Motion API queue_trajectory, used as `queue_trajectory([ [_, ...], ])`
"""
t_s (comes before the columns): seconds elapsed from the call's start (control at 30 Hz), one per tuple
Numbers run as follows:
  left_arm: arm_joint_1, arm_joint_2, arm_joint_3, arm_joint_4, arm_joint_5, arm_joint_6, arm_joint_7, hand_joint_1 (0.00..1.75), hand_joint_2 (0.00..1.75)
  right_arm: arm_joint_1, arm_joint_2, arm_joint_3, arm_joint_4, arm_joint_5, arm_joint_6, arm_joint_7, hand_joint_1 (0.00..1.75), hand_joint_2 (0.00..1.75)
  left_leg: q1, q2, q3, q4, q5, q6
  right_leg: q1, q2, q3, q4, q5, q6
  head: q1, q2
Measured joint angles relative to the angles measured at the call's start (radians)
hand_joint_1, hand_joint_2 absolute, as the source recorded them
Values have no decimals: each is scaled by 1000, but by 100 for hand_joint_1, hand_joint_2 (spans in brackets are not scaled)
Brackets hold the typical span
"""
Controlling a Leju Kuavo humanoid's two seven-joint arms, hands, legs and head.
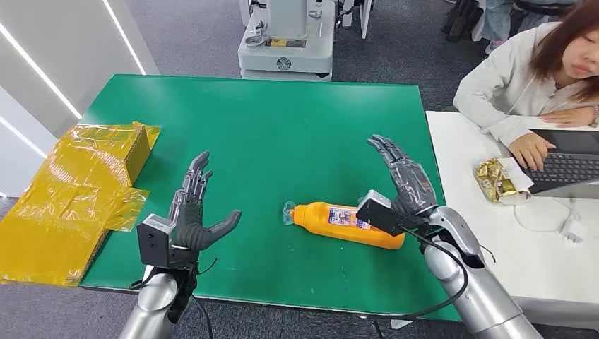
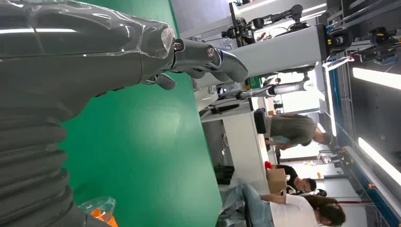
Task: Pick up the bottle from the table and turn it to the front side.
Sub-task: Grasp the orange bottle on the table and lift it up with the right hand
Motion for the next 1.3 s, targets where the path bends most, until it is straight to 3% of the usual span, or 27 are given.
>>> queue_trajectory([
  [0.17, 3, -1, -1, 0, -12, -17, 15, 0, 175, -80, 3, 52, 81, 19, 113, 45, 0, 175, 0, 0, 0, 0, 1, 0, 0, 0, 0, 0, 0, 0, 0, 0],
  [0.4, 3, -1, -1, 0, -26, -43, 52, 0, 175, -218, 41, 136, 234, -108, 376, 90, 0, 175, 0, -1, 0, 0, 1, 0, 0, -1, 0, 1, 1, 0, 0, 0],
  [0.57, 3, 2, 0, 0, -21, -59, 64, 0, 175, -272, 45, 210, 291, -138, 486, 138, 0, 175, 0, -2, 0, 0, 1, 0, 0, -2, 0, 0, 0, 0, 0, 0],
  [0.83, -17, 6, 0, 0, -8, -81, 82, 0, 175, -309, 32, 333, 335, -163, 596, 184, 0, 175, 0, -2, 0, 0, 1, 1, 0, -2, 0, 0, 1, 0, 0, 0],
  [1.3, -32, 7, 0, 0, 31, -113, 105, 0, 175, -350, 15, 427, 364, -191, 621, 232, 0, 175, 0, -2, 0, 1, 1, 0, 0, -2, 0, 0, 1, 0, 0, 0],
])
